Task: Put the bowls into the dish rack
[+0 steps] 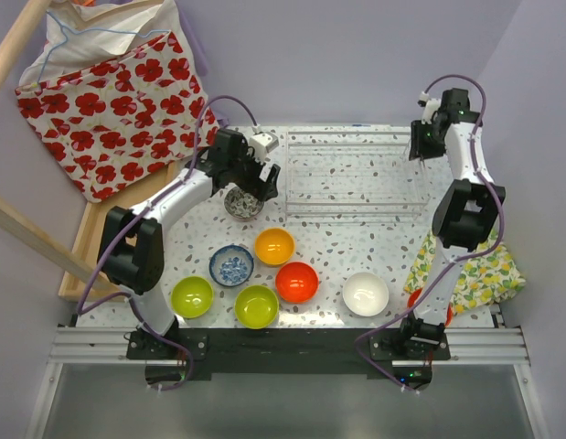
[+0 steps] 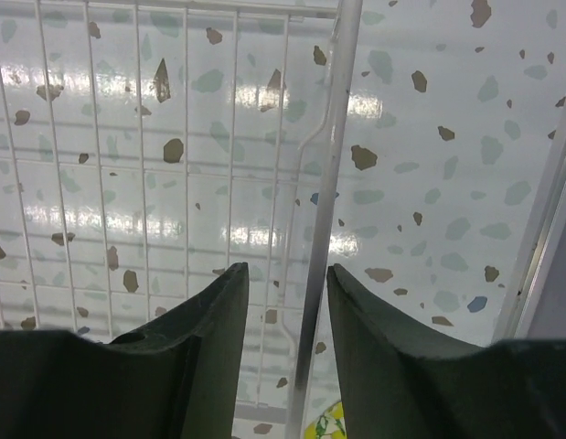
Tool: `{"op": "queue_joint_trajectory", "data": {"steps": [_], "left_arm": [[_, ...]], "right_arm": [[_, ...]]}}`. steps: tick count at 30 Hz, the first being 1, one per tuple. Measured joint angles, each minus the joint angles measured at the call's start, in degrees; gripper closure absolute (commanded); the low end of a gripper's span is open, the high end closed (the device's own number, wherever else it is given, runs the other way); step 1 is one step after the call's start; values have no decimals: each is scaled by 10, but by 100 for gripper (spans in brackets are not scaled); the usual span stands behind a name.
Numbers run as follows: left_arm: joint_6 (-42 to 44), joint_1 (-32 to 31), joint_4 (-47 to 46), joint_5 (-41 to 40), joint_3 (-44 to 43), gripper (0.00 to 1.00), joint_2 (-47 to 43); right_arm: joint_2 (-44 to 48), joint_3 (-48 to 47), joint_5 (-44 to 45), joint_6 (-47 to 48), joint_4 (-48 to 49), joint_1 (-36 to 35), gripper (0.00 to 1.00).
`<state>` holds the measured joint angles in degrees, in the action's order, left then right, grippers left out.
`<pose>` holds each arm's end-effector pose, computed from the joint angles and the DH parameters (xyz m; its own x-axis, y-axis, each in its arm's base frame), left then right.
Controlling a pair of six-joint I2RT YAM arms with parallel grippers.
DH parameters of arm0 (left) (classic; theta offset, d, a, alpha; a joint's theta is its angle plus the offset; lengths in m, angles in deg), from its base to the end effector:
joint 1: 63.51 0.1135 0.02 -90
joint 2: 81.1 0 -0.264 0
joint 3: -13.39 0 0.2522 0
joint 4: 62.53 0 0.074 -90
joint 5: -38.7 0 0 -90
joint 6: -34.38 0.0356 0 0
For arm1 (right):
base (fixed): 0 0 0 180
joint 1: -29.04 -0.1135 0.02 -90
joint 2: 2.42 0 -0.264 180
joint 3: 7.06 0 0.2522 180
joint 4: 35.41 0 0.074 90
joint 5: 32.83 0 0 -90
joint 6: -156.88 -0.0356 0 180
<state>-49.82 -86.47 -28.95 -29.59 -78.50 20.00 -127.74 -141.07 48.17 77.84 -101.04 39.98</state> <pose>0.3617 -0.1675 0.2595 -0.5604 0.3394 -0.7555 0.6724 0.7190 -0.1758 0.4738 -0.0859 0.2755 -0.8276 -0.0313 -0.5605 -0.0547 0.9982 0.0250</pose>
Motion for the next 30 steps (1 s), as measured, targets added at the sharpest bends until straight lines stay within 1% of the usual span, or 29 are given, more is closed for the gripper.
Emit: {"op": "queue_joint_trajectory", "data": {"steps": [2, 4, 5, 6, 7, 10, 11, 15, 17, 19, 21, 24, 28, 29, 30], "left_arm": [[0, 0, 0, 0, 0, 1, -1], [0, 0, 1, 0, 0, 1, -5], [0, 0, 1, 0, 0, 0, -8], [1, 0, 2, -1, 0, 1, -12], [5, 0, 5, -2, 0, 0, -18], [15, 0, 13, -11, 4, 0, -43], [20, 0, 15, -15, 8, 0, -55], [42, 0, 34, -31, 31, 0, -101], [55, 0, 41, -38, 49, 0, -122], [63, 1, 56, -42, 66, 0, -139], [70, 2, 70, -42, 77, 0, -153], [73, 3, 90, -45, 99, 0, -185], [73, 11, 112, -49, 111, 0, -226], [73, 18, 114, -47, 117, 1, -240], [73, 29, 117, -45, 124, 6, -254]], "right_arm": [[1, 0, 8, 0, -2, -3, 47], [7, 5, 20, 0, 0, -4, 46], [15, 12, 26, -1, 0, -4, 41], [26, 22, 33, -1, 2, -4, 41], [44, 38, 38, -2, 4, -4, 36], [131, 104, 44, 4, 26, -4, 35], [165, 123, 44, 9, 31, -5, 32], [299, 196, 27, 29, 68, -18, 31], [355, 231, 9, 46, 77, -38, 31], [409, 268, -5, 76, 79, -77, 30], [441, 290, -13, 99, 71, -122, 30], [468, 297, -54, 131, 35, -177, 32], [490, 297, -91, 173, -23, -206, 32], [492, 297, -91, 182, -35, -219, 32], [493, 297, -89, 189, -43, -234, 33]]}}
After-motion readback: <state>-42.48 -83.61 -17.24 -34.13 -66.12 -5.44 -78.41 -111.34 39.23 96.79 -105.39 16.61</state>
